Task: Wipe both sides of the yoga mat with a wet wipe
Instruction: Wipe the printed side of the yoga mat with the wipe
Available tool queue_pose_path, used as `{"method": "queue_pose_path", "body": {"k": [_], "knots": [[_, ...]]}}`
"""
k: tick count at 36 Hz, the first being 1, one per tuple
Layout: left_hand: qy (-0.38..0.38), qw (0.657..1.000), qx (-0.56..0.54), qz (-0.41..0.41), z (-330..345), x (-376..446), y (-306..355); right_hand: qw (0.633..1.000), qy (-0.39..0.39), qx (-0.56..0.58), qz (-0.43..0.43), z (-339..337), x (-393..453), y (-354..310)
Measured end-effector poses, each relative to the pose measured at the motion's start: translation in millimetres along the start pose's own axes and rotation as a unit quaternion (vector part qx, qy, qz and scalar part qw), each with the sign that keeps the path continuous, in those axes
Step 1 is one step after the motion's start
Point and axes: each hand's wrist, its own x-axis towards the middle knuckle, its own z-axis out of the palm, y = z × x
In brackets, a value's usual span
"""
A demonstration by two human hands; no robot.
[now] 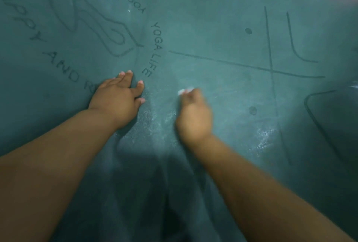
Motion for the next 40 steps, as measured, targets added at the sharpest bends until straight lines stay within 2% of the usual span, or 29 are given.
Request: {"method": "queue_pose_path", "body": {"k": [2,4,5,6,7,9,11,12,14,15,17,19,21,24,26,28,30,34,38,40], "knots": [[-0.009,1.0,0.012,0.001,-2.3,0.6,-0.7,0.985,-0.04,0.047,-0.159,4.2,-38.7,-32.2],[-0.009,1.0,0.019,0.002,-2.8,-0.5,0.0,0.956,-0.106,0.073,-0.264,-4.3,-59.2,-28.7],[-0.009,1.0,0.021,0.001,-2.4,-1.4,0.6,0.94,-0.109,0.057,-0.319,-10.8,-61.7,-18.6],[-0.01,1.0,0.019,-0.001,-1.7,-2.5,1.4,0.935,-0.118,0.045,-0.332,-19.8,-58.4,-6.3],[-0.01,1.0,0.016,-0.002,-1.0,-3.3,2.1,0.942,-0.126,0.035,-0.309,-27.0,-51.9,9.2],[-0.008,1.0,0.011,-0.005,0.4,-4.5,2.9,0.97,-0.082,-0.007,-0.228,-40.4,-29.8,45.2],[-0.005,1.0,0.009,-0.006,1.7,-5.2,3.4,0.994,-0.061,-0.036,-0.08,-53.4,-12.9,78.8],[-0.006,1.0,0.009,-0.007,2.2,-5.5,3.5,0.999,-0.023,-0.027,0.015,-58.6,-8.1,89.9],[-0.007,1.0,0.011,-0.009,2.2,-5.6,3.8,0.985,0.038,-0.009,0.167,-59.9,-8.5,93.6],[-0.009,1.0,0.014,-0.01,1.9,-5.7,4.0,0.976,0.049,-0.006,0.211,-54.4,-14.0,89.6],[-0.017,0.999,0.027,-0.01,0.7,-6.6,4.8,0.973,0.065,0.001,0.221,-34.8,-35.1,60.7],[-0.029,0.999,0.038,-0.006,-0.5,-9.9,6.0,0.987,0.065,0.053,0.137,-19.0,-61.4,18.6],[-0.041,0.998,0.045,-0.002,-0.4,-17.1,7.8,0.996,-0.002,0.086,0.005,-9.7,-90.2,-20.3],[-0.062,0.997,0.05,0.004,2.6,-33.7,10.2,0.968,-0.16,0.139,-0.138,-14.8,-125.1,-49.5],[-0.075,0.996,0.054,0.007,5.0,-46.6,11.0,0.946,-0.224,0.069,-0.222,-23.1,-131.0,-45.9],[-0.089,0.994,0.059,0.013,7.0,-59.8,10.3,0.934,-0.251,0.044,-0.249,-36.5,-117.2,-34.3],[-0.104,0.992,0.072,0.021,8.9,-74.3,9.2,0.953,-0.206,0.031,-0.22,-43.7,-101.6,-12.6],[-0.133,0.984,0.116,0.035,13.2,-104.5,7.1,0.992,-0.122,0.007,-0.026,-60.0,-83.7,27.0],[-0.144,0.98,0.133,0.04,19.1,-129.2,3.8,0.98,-0.05,0.046,0.187,-48.6,-101.0,23.9],[-0.144,0.98,0.134,0.038,22.5,-137.5,2.5,0.977,-0.042,0.056,0.203,-36.1,-118.4,1.4]]}}
